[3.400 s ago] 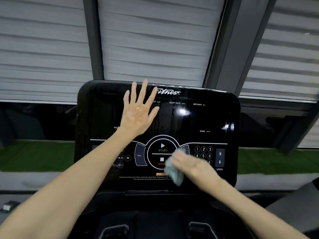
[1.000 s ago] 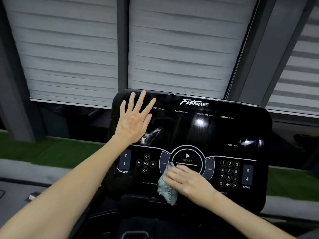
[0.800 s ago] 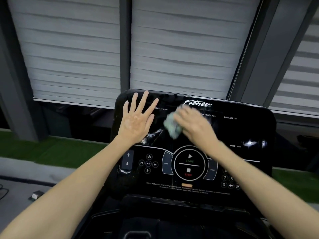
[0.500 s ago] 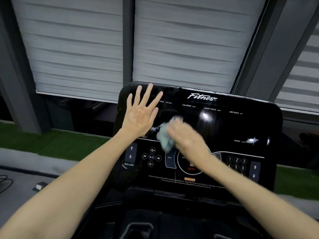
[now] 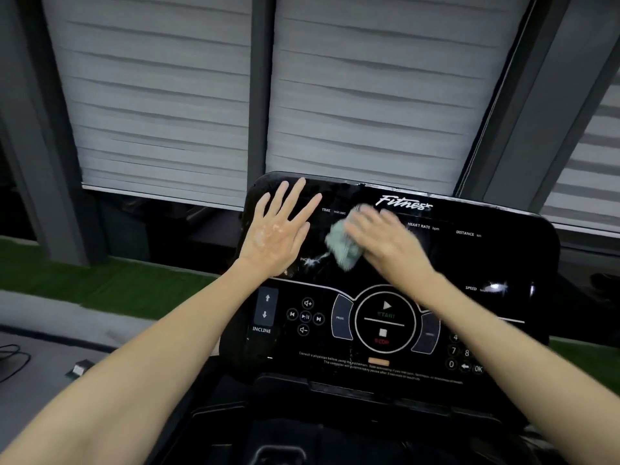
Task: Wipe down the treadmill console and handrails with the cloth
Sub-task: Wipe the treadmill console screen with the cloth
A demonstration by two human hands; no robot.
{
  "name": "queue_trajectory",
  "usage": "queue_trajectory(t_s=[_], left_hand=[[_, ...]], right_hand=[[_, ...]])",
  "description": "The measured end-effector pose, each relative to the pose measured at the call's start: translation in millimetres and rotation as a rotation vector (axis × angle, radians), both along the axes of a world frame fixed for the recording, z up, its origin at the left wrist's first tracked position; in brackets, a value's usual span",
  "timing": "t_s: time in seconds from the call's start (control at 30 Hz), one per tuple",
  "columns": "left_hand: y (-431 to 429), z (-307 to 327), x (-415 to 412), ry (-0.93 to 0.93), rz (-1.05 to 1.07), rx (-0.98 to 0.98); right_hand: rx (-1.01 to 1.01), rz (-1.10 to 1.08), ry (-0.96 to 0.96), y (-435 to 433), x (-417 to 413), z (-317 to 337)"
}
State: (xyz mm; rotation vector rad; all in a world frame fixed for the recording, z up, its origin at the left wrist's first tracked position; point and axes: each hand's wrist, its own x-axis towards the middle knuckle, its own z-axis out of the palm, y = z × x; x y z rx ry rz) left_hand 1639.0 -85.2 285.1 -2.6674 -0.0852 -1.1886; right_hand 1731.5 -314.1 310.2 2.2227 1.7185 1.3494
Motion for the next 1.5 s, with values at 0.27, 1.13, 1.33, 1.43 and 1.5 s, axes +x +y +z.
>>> queue_trajectory(t_s=[0.27, 1.13, 1.33, 1.43, 1.5], left_hand=[[1, -3, 0, -0.015, -0.003, -0.038], [12, 5, -13, 0.080, -0.042, -0.032], [6, 8, -17, 0.111, -0.034, -0.041], [7, 12, -20, 0.151, -0.031, -0.047], [7, 14, -21, 0.158, -0.027, -0.030]], right_hand=[[0.244, -0.042, 0.128, 28, -7, 20], [0.081, 0.005, 0.180, 51, -33, -34], [-0.259, 0.238, 0.142, 19, -94, -140], [-0.331, 0.224, 0.056, 21, -86, -126], [-0.260, 0.190, 0.031, 27, -67, -101]])
